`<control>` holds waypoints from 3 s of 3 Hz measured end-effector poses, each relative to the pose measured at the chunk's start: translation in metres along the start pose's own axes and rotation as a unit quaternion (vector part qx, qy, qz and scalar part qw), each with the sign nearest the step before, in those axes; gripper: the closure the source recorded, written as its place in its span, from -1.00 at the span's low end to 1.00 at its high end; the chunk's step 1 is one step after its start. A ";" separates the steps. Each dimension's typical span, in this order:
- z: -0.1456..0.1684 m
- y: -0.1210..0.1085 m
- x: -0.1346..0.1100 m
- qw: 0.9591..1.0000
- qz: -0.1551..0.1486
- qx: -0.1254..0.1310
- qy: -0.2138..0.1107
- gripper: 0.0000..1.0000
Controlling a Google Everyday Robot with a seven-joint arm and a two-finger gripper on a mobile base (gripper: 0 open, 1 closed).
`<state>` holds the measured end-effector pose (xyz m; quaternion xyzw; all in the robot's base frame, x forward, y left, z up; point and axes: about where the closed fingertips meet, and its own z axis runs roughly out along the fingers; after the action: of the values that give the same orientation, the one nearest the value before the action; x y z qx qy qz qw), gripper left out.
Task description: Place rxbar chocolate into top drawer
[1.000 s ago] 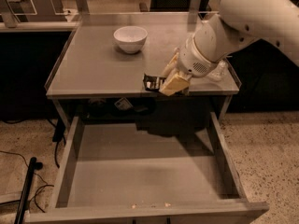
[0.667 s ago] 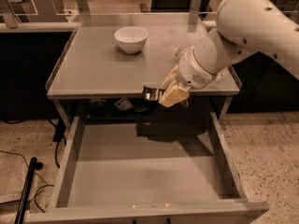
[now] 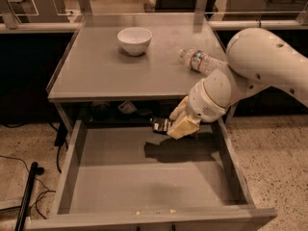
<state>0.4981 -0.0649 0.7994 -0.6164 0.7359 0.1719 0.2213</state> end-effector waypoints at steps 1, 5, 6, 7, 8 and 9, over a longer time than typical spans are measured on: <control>0.024 0.010 0.018 1.000 0.000 0.006 0.003 1.00; 0.085 0.018 0.037 0.999 -0.038 0.015 -0.030 1.00; 0.109 0.023 0.044 0.999 -0.040 -0.005 -0.031 1.00; 0.134 0.027 0.055 0.999 -0.031 -0.022 -0.036 1.00; 0.160 0.032 0.073 0.999 -0.006 -0.026 -0.046 1.00; 0.161 0.032 0.073 0.999 -0.006 -0.026 -0.046 1.00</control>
Offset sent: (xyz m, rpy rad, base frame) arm -0.0052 0.0117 -0.0875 0.0205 -0.0855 0.0154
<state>0.4749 -0.0356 0.6241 -0.6177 0.7165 0.2177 0.2404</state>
